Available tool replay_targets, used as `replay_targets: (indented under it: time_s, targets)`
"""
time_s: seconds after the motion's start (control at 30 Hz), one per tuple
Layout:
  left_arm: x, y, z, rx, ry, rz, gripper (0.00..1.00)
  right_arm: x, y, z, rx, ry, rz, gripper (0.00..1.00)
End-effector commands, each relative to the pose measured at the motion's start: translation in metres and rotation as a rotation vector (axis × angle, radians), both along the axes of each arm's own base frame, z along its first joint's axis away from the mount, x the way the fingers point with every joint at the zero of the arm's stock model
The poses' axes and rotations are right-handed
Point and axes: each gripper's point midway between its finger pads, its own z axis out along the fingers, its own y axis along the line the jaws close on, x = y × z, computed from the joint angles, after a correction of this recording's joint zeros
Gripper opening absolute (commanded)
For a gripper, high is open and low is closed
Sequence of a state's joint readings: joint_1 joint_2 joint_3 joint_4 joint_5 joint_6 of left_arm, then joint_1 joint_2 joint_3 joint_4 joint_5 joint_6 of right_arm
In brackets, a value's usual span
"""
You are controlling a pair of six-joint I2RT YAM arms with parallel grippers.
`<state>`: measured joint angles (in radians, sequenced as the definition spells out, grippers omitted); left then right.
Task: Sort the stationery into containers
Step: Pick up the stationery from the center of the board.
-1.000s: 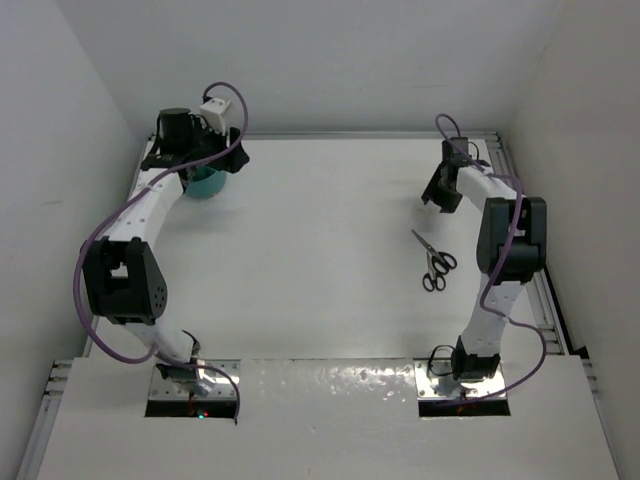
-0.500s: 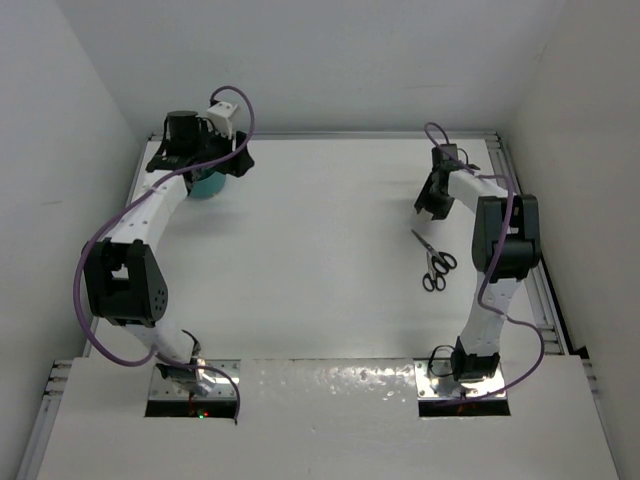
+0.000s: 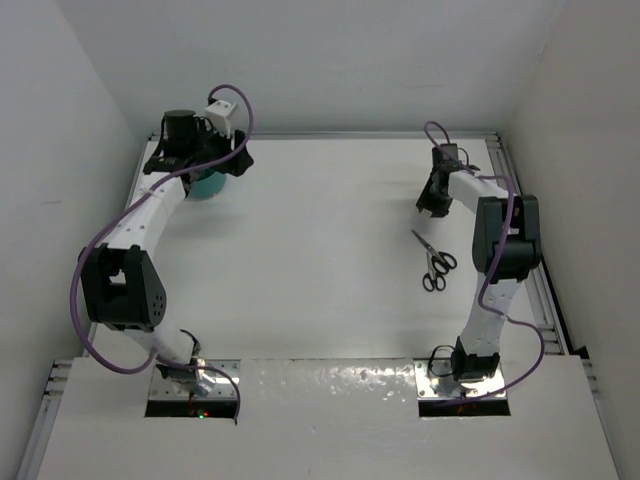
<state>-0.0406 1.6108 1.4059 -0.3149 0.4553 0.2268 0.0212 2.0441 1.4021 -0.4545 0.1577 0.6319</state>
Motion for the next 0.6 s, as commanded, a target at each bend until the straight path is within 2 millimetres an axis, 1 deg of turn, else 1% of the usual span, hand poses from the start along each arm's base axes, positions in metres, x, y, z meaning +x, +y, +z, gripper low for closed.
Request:
replay_targets:
  time_s: [0.0, 0.07, 0.17, 0.2, 0.23, 0.4, 0.43, 0.5, 0.53, 0.57]
  targets:
    - [-0.006, -0.005, 0.023, -0.012, -0.060, -0.014, 0.56, 0.005, -0.014, 0.033, -0.037, -0.082, -0.036, 0.37]
    - [-0.007, -0.006, 0.023, -0.015, -0.061, -0.020, 0.56, 0.008, -0.014, 0.046, -0.027, -0.121, -0.047, 0.38]
    - [-0.007, -0.008, 0.023, -0.018, -0.064, -0.027, 0.56, 0.012, -0.014, 0.053, -0.027, -0.142, -0.053, 0.38]
    - [-0.006, -0.007, 0.024, -0.019, -0.066, -0.025, 0.56, 0.012, -0.029, 0.052, -0.031, -0.140, -0.080, 0.38]
    - [-0.006, -0.007, 0.024, -0.019, -0.068, -0.025, 0.56, 0.015, -0.029, 0.053, -0.030, -0.142, -0.084, 0.37]
    - [-0.005, -0.006, 0.026, -0.016, -0.072, -0.020, 0.56, 0.016, -0.032, 0.031, -0.021, -0.093, -0.097, 0.38]
    - [-0.005, -0.006, 0.026, -0.017, -0.072, -0.021, 0.56, 0.016, -0.032, 0.027, -0.016, -0.086, -0.104, 0.39]
    - [-0.004, -0.006, 0.026, -0.020, -0.071, -0.019, 0.56, 0.015, -0.028, 0.018, 0.020, -0.076, -0.110, 0.39]
    - [-0.004, -0.006, 0.026, -0.020, -0.072, -0.020, 0.56, 0.019, -0.027, 0.018, 0.027, -0.091, -0.106, 0.40]
    - [-0.004, -0.006, 0.027, -0.021, -0.072, -0.019, 0.56, 0.018, -0.026, 0.015, 0.034, -0.088, -0.106, 0.40]
